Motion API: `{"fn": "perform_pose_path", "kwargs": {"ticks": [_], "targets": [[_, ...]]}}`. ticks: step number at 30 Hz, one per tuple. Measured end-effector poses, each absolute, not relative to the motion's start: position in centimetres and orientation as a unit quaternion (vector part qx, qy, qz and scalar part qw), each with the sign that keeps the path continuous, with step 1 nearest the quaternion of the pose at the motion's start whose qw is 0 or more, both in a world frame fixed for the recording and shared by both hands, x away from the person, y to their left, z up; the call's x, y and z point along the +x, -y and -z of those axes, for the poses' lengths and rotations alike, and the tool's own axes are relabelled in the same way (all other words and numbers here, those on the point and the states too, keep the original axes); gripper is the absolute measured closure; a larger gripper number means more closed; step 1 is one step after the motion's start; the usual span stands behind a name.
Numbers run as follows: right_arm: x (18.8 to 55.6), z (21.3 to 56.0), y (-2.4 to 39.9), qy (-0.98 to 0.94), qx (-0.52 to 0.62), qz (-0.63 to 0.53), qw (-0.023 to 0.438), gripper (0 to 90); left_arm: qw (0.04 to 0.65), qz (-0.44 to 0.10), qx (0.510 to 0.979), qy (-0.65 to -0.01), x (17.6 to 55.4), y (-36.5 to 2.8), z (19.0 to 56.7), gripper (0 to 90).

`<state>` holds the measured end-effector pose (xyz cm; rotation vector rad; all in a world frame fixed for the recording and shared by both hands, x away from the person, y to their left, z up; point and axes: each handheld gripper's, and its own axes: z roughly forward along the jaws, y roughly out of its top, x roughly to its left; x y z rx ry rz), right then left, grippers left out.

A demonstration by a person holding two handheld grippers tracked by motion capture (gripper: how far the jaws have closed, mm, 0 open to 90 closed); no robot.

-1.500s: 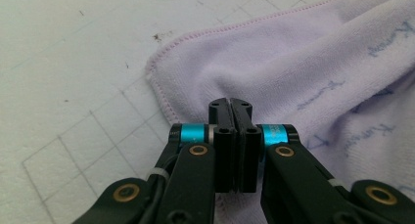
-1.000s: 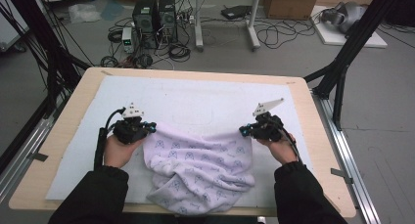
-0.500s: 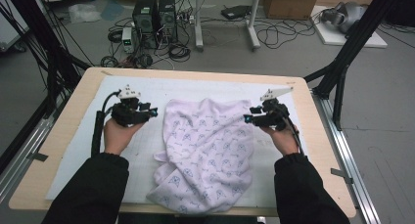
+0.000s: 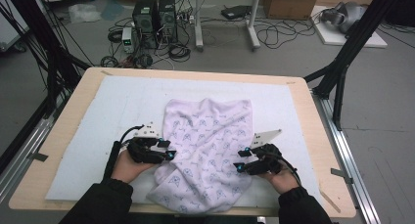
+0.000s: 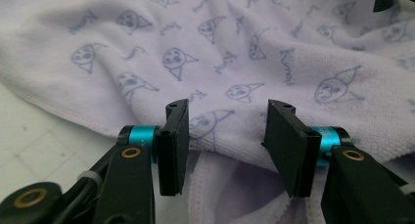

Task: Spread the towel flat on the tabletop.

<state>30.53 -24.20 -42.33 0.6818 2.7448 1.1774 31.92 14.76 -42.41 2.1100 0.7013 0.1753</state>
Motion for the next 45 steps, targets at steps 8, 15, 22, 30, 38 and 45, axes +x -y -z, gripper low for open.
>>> {"fn": "perform_pose_path", "kwargs": {"ticks": [8,15,22,30,38,45], "targets": [[30.4,44.0,24.2,-0.899,0.227,-0.373,0.047,78.9,0.403,-0.059,0.875,-0.262,32.1,-13.9,43.4,85.1],[31.2,42.4,24.3,-0.9,0.222,-0.373,0.049,87.0,0.446,-0.096,0.838,-0.298,32.2,-16.2,41.5,86.5],[34.1,39.6,25.0,-0.882,0.247,-0.392,0.089,87.1,0.464,-0.142,0.804,-0.343,33.4,-17.7,40.4,86.6],[39.2,41.8,25.0,-0.854,0.33,-0.388,0.1,76.8,0.453,-0.125,0.78,-0.414,37.1,-17.8,42.3,75.0],[35.9,39.4,25.9,-0.855,0.292,-0.422,0.083,60.2,0.46,-0.134,0.796,-0.37,34.4,-18.7,40.1,60.6],[31.9,38.5,25.7,-0.861,0.256,-0.425,0.112,56.3,0.466,-0.121,0.812,-0.331,30.5,-18.2,39.5,54.1]]}}
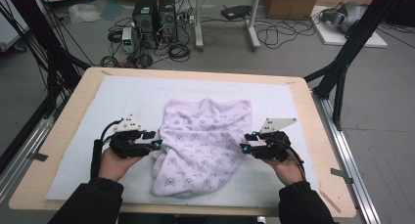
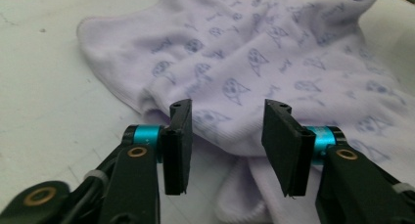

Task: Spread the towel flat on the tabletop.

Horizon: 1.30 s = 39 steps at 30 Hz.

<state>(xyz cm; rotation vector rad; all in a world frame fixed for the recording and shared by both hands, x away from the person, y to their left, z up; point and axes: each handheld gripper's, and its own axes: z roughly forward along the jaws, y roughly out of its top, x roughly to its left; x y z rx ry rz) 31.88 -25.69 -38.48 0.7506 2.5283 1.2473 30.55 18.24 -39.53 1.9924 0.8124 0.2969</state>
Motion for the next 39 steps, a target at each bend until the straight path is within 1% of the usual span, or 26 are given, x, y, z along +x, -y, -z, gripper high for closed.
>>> {"fn": "perform_pose_path", "kwargs": {"ticks": [2,4,5,7,9,11,16,18,23,24,26,27,28,30,31,32,33,34,36,39], "targets": [[30.8,38.9,25.8,-0.855,0.257,-0.44,0.094,54.5,0.466,-0.117,0.817,-0.318,29.4,-17.9,39.6,53.6],[29.9,39.6,25.5,-0.859,0.244,-0.441,0.088,52.4,0.468,-0.109,0.823,-0.304,28.5,-17.5,39.7,52.8],[29.6,39.8,25.3,-0.865,0.242,-0.429,0.095,51.0,0.465,-0.108,0.826,-0.3,28.1,-17.3,39.8,52.5],[28.9,40.4,25.1,-0.868,0.235,-0.425,0.101,51.0,0.462,-0.105,0.831,-0.292,27.5,-17.0,40.0,51.7],[28.7,40.8,25.0,-0.869,0.236,-0.426,0.088,50.5,0.462,-0.099,0.835,-0.283,27.0,-16.8,40.2,51.4],[28.0,40.3,25.1,-0.865,0.228,-0.434,0.105,51.6,0.462,-0.096,0.837,-0.279,26.6,-16.7,40.2,50.7],[27.8,39.1,25.1,-0.861,0.22,-0.446,0.104,51.2,0.464,-0.086,0.836,-0.279,26.5,-16.6,40.0,48.8],[27.8,39.1,25.1,-0.862,0.217,-0.447,0.101,51.2,0.464,-0.083,0.838,-0.274,26.5,-16.3,40.1,48.6],[28.5,40.9,24.4,-0.871,0.221,-0.432,0.083,49.9,0.449,-0.076,0.848,-0.272,26.6,-15.7,41.1,48.4],[28.7,41.4,24.3,-0.873,0.221,-0.428,0.077,49.9,0.443,-0.069,0.852,-0.27,26.7,-15.6,41.5,49.6],[29.0,42.6,23.7,-0.881,0.218,-0.414,0.064,50.5,0.432,-0.056,0.86,-0.266,26.8,-15.4,42.4,58.5],[29.0,42.6,23.7,-0.881,0.218,-0.414,0.064,50.5,0.428,-0.052,0.862,-0.265,26.8,-15.3,42.7,58.5],[29.0,42.9,23.5,-0.884,0.217,-0.409,0.059,51.1,0.426,-0.048,0.864,-0.262,26.9,-15.2,43.0,61.0],[29.1,43.6,23.0,-0.894,0.211,-0.392,0.055,54.8,0.433,-0.039,0.862,-0.262,26.9,-15.2,43.3,69.7],[29.1,44.0,22.6,-0.9,0.207,-0.379,0.057,56.7,0.431,-0.044,0.864,-0.259,26.9,-15.2,43.2,76.1],[29.0,44.2,22.3,-0.901,0.204,-0.378,0.066,61.4,0.43,-0.047,0.864,-0.258,26.8,-15.1,43.1,79.2],[28.8,44.0,22.0,-0.902,0.198,-0.377,0.07,79.8,0.428,-0.048,0.865,-0.258,26.8,-15.1,43.1,82.7],[28.8,44.0,22.0,-0.902,0.198,-0.377,0.07,79.8,0.43,-0.05,0.864,-0.257,26.7,-15.1,43.0,82.7],[28.4,43.8,21.6,-0.906,0.188,-0.372,0.07,85.9,0.431,-0.053,0.863,-0.257,26.5,-15.2,42.7,84.6],[28.2,43.3,21.8,-0.903,0.185,-0.383,0.057,86.2,0.443,-0.056,0.857,-0.255,25.9,-15.5,41.8,85.1]]}}
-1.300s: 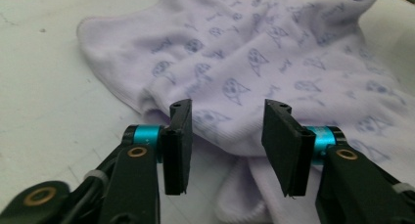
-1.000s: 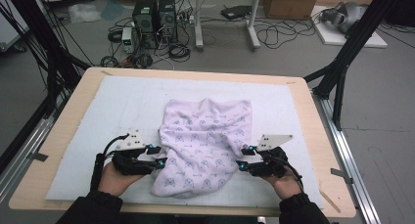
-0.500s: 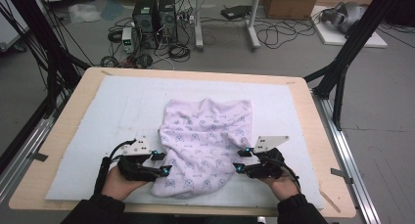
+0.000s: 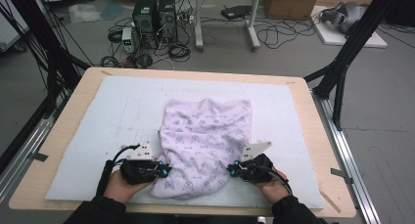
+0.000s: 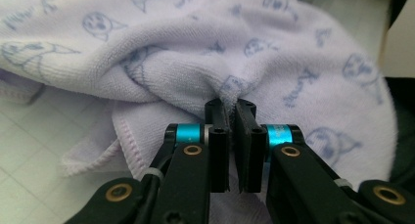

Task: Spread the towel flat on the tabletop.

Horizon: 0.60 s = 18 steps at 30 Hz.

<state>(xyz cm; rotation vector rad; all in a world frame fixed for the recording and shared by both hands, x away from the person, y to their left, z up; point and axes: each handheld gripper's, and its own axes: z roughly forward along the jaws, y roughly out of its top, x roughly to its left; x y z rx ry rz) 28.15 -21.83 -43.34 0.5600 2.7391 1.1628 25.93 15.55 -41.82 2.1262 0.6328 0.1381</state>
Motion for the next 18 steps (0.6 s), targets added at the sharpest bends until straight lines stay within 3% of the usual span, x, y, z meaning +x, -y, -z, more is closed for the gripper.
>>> {"fn": "perform_pose_path", "kwargs": {"ticks": [7,11,14,18], "targets": [[26.3,39.0,23.6,-0.879,0.174,-0.441,0.063,86.3,0.498,-0.074,0.826,-0.255,24.4,-17.2,37.6,85.3],[26.2,36.0,24.5,-0.868,0.17,-0.458,0.091,86.4,0.496,-0.091,0.817,-0.281,25.9,-17.6,36.9,85.3],[28.2,35.5,23.9,-0.875,0.181,-0.436,0.107,86.3,0.477,-0.119,0.815,-0.307,28.0,-16.9,37.6,85.4],[33.8,37.1,23.2,-0.875,0.235,-0.409,0.106,86.3,0.459,-0.132,0.807,-0.348,32.2,-15.9,39.2,85.4]]}}
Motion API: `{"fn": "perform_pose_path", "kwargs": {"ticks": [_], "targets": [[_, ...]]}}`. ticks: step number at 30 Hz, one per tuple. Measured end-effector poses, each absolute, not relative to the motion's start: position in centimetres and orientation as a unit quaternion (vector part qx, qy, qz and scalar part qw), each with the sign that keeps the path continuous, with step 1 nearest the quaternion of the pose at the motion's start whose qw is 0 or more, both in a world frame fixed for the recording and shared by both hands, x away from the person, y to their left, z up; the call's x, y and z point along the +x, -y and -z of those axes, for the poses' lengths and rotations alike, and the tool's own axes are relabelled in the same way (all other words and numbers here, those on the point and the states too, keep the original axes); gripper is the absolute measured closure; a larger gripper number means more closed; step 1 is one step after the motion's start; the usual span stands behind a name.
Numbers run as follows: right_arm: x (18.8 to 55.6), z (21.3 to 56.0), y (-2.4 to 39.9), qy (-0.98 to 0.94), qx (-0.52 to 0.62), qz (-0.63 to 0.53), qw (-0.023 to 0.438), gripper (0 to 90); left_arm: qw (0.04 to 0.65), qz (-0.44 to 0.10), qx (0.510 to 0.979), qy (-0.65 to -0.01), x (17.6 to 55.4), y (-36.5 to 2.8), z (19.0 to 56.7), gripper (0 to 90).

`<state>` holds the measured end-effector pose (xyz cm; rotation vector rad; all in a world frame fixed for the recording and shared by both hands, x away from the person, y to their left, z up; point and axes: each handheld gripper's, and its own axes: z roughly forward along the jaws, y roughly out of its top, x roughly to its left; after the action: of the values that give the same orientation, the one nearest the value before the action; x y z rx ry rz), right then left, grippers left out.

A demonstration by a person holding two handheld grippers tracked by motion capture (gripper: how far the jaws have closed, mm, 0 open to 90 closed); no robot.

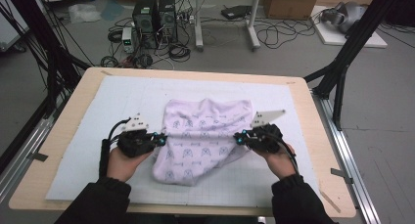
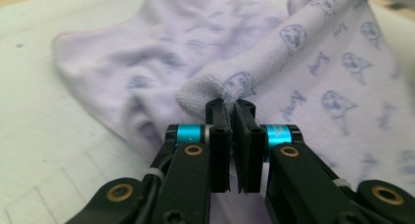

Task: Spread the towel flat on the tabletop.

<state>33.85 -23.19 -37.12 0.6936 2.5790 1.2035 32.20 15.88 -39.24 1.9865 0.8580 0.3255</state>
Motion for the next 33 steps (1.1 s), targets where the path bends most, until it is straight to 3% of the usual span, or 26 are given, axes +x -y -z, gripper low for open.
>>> {"fn": "perform_pose_path", "kwargs": {"ticks": [6,9,11,18,21,24,27,33], "targets": [[38.6,40.8,22.6,-0.878,0.288,-0.377,0.064,82.3,0.424,-0.119,0.812,-0.384,36.0,-15.3,42.1,83.8],[38.9,41.2,22.7,-0.875,0.285,-0.391,0.025,73.6,0.443,-0.113,0.802,-0.385,35.6,-15.9,41.7,72.5],[37.9,40.1,23.4,-0.871,0.285,-0.396,0.054,67.0,0.448,-0.118,0.8,-0.381,35.0,-16.5,41.1,64.4],[34.0,38.3,24.2,-0.863,0.259,-0.424,0.091,61.5,0.476,-0.119,0.797,-0.352,31.2,-18.0,39.4,57.0],[32.1,38.7,23.5,-0.868,0.236,-0.431,0.069,59.8,0.481,-0.098,0.804,-0.335,29.1,-17.7,40.0,49.3],[30.1,40.0,22.3,-0.877,0.214,-0.426,0.06,59.4,0.461,-0.085,0.825,-0.316,27.7,-16.8,41.2,47.2],[29.6,41.8,20.8,-0.89,0.21,-0.401,0.048,58.4,0.446,-0.084,0.837,-0.305,27.4,-16.0,42.2,50.1],[30.5,43.9,18.1,-0.9,0.218,-0.372,0.06,59.4,0.436,-0.081,0.845,-0.3,28.0,-14.6,43.5,77.1]]}}
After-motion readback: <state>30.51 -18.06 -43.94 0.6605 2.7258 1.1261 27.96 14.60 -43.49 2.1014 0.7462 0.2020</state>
